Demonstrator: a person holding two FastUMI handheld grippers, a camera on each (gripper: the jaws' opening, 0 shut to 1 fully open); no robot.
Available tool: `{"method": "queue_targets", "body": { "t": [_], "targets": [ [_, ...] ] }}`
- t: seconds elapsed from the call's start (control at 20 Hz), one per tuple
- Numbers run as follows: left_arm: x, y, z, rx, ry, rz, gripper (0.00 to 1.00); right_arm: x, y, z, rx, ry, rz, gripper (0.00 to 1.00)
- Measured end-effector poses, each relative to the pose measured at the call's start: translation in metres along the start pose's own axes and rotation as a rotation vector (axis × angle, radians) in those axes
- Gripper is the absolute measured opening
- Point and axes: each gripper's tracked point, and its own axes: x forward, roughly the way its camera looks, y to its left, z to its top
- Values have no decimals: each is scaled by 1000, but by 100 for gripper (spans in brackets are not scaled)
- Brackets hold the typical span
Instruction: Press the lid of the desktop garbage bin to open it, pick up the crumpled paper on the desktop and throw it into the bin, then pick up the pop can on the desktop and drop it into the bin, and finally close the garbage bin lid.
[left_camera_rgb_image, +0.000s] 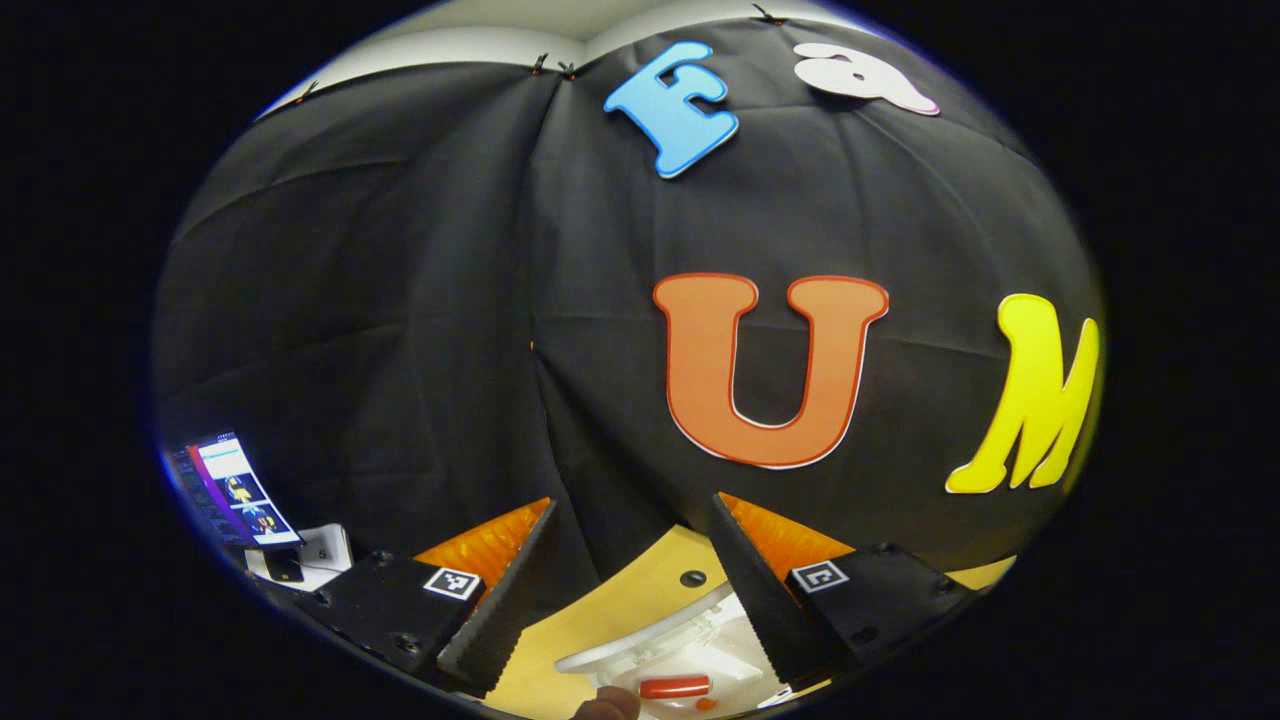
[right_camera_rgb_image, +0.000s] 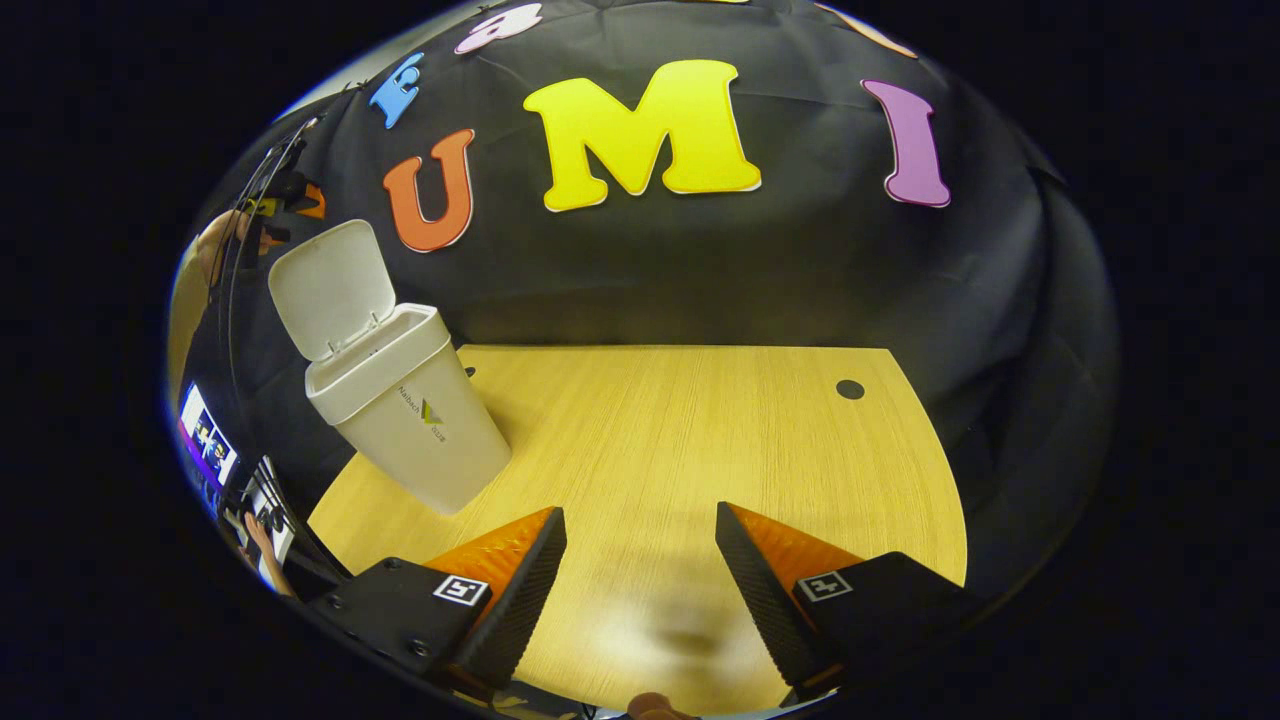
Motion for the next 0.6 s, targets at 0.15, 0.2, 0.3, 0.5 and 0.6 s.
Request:
{"method": "queue_targets", "body": {
  "t": [0.15, 0.2, 0.3, 0.5, 0.6],
  "targets": [
    [-1, -1, -8, -45, 40, 15, 97, -1, -1, -6, 6, 17, -5, 95],
    [-1, -3, -12, -54, 53, 19, 97, -1, -1, -9, 1, 24, -8, 94],
    [3, -5, -18, -42, 60, 22, 96, -1, -2, -12, -6, 32, -13, 94],
    [2, -20, -41, -102, 117, -15, 96, -1, 1, -18, -9, 44, 0, 94],
    [-6, -26, -52, -103, 126, -25, 96, 0, 2, -23, -12, 50, 9, 94]
  ]
}}
